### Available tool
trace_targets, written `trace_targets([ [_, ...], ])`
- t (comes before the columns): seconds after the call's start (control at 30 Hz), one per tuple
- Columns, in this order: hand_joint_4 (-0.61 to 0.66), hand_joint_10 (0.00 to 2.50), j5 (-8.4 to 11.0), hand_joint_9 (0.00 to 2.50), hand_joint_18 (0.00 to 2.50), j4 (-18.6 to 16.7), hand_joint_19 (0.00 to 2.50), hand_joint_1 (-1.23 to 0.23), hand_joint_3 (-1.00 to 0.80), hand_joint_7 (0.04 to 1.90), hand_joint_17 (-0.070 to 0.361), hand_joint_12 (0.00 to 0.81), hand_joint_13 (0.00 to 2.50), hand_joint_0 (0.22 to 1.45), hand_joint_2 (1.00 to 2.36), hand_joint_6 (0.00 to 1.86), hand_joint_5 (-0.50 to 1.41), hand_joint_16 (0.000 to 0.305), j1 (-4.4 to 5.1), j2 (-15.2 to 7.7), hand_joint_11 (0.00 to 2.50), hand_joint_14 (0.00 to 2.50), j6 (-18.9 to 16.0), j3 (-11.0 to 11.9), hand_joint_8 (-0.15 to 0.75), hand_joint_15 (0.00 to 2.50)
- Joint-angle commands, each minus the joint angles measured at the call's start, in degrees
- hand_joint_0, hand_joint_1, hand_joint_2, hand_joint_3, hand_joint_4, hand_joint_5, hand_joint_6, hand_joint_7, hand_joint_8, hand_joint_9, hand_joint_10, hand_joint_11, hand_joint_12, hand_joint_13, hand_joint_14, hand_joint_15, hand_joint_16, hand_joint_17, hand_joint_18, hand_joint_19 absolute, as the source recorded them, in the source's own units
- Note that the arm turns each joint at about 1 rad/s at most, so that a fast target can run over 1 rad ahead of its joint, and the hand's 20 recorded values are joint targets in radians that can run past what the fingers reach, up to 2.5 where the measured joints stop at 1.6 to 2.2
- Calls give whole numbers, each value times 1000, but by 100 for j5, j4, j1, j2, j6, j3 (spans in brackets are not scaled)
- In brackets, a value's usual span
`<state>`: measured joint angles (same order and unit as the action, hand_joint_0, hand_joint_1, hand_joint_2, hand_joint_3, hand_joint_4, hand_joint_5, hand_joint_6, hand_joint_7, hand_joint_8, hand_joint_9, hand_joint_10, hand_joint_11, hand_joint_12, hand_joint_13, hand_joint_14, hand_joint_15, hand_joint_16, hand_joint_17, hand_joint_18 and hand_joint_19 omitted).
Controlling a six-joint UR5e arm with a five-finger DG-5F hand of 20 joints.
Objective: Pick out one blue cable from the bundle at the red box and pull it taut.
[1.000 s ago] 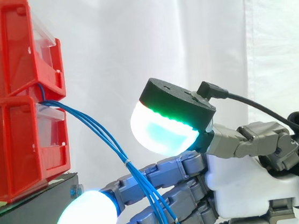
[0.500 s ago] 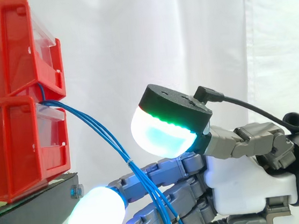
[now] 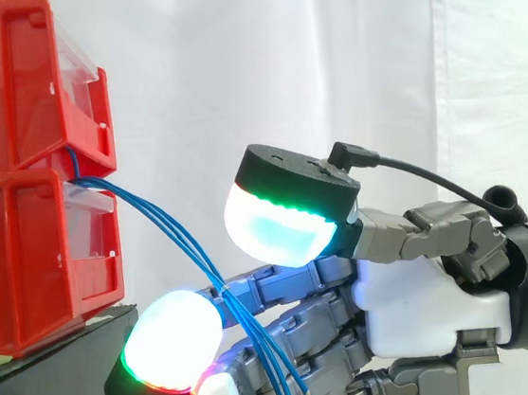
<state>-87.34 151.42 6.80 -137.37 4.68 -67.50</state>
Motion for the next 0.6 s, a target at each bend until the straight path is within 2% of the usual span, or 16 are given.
trace_targets([
  [0.0, 167, 18, -46, 808, 477, -7, 584, -596, -365, 1041, 98, 300, 759, 599, 1011, 503, -142, 44, -29, 0, 474, 19, -38, 0, 235, 486],
  [0.57, 170, 19, -152, 817, 493, 63, 607, -604, -401, 1039, 100, 306, 789, 580, 1009, 503, -143, 44, -144, 0, 507, 21, 68, 0, 239, 511],
])
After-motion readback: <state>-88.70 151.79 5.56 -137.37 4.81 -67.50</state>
